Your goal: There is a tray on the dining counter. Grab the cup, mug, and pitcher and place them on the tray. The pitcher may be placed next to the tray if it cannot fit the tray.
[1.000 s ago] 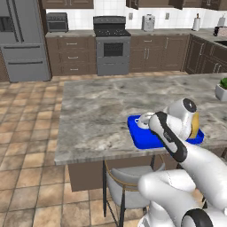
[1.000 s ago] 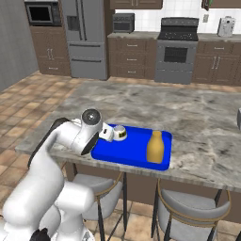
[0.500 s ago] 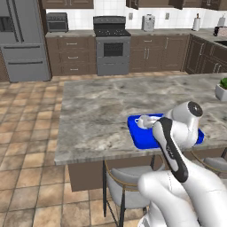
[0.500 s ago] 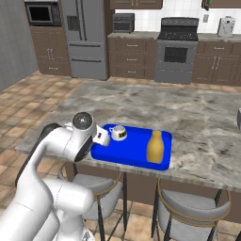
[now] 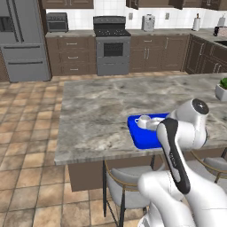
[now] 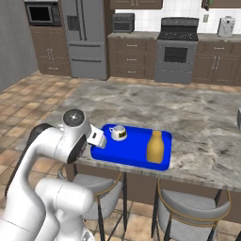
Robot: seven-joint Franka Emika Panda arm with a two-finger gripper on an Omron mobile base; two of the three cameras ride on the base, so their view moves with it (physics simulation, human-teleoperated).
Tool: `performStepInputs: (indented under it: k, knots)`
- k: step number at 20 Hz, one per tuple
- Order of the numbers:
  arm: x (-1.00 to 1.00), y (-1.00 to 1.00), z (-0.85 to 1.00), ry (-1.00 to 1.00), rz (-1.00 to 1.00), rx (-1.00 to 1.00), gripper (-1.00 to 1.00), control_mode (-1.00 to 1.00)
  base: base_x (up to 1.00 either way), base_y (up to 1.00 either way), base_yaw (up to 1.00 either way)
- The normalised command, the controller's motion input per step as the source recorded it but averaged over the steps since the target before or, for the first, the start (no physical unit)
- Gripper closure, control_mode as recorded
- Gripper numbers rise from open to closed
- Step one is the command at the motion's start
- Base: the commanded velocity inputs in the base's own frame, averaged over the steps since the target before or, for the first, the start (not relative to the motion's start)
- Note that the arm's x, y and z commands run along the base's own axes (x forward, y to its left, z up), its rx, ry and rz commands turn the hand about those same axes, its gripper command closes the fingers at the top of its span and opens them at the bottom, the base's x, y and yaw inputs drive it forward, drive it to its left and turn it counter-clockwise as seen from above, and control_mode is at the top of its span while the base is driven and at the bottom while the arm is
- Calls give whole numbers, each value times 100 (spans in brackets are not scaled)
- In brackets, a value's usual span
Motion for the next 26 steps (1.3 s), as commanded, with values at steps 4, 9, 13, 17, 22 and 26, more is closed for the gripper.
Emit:
performStepInputs:
  k: [4, 9, 13, 17, 22, 26]
  knots:
    - [-30, 0, 13, 0, 0, -10, -100, -100, 0, 0, 0]
    - [-14, 0, 3, 0, 0, -3, -100, -100, 0, 0, 0]
    - [0, 0, 0, 0, -1, 0, -100, -100, 0, 0, 0]
    - [0, 0, 0, 0, 0, 0, -100, 100, 0, 0, 0]
    - [0, 0, 0, 0, 0, 0, -100, 100, -27, -2, 0]
    - [0, 0, 0, 0, 0, 0, -100, 100, -60, 0, 0]
